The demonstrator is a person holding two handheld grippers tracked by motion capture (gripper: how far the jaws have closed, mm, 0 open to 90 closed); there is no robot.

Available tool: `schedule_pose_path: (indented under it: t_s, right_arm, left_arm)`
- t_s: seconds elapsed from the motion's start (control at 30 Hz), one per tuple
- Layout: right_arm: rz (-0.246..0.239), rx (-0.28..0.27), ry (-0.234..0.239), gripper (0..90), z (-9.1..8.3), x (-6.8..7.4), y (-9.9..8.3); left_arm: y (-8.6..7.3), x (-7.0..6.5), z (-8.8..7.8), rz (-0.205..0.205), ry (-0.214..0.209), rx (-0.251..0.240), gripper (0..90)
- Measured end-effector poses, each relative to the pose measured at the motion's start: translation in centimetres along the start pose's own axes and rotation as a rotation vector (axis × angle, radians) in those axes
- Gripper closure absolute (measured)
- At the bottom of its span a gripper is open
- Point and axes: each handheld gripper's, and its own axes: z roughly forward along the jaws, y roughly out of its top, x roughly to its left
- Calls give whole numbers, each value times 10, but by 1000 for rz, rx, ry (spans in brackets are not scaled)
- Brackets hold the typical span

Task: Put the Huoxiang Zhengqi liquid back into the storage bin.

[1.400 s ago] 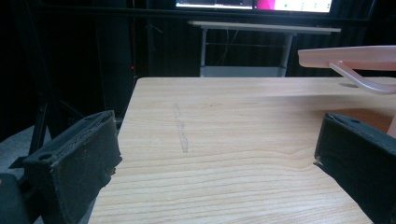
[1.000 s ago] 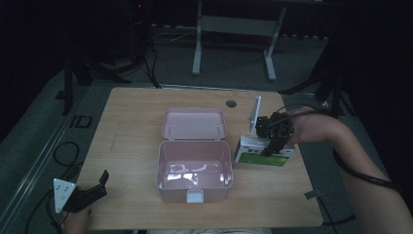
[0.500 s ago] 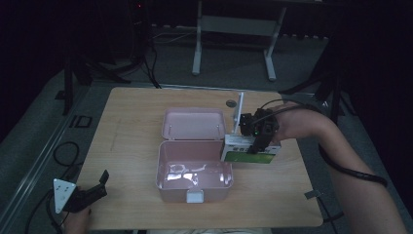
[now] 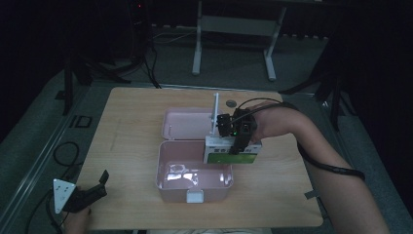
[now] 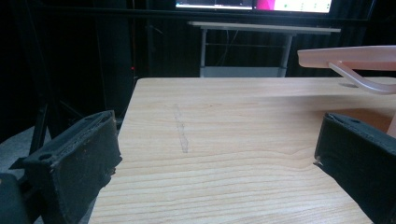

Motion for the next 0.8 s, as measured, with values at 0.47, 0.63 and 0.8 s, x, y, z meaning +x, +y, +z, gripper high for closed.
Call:
schedule_pose_path:
  t_s: [0.47, 0.63, 0.8]
  right_arm:
    - [-51, -29, 6, 616, 11, 5, 40]
    - [-69, -14, 23, 616, 20, 8, 53]
    - [-71, -4, 39, 616, 34, 8, 61]
  left_arm:
    - [0, 0, 0, -1, -1, -1, 2]
    - [0, 0, 0, -1, -2, -2, 2]
    - [0, 0, 0, 0, -3, -2, 2]
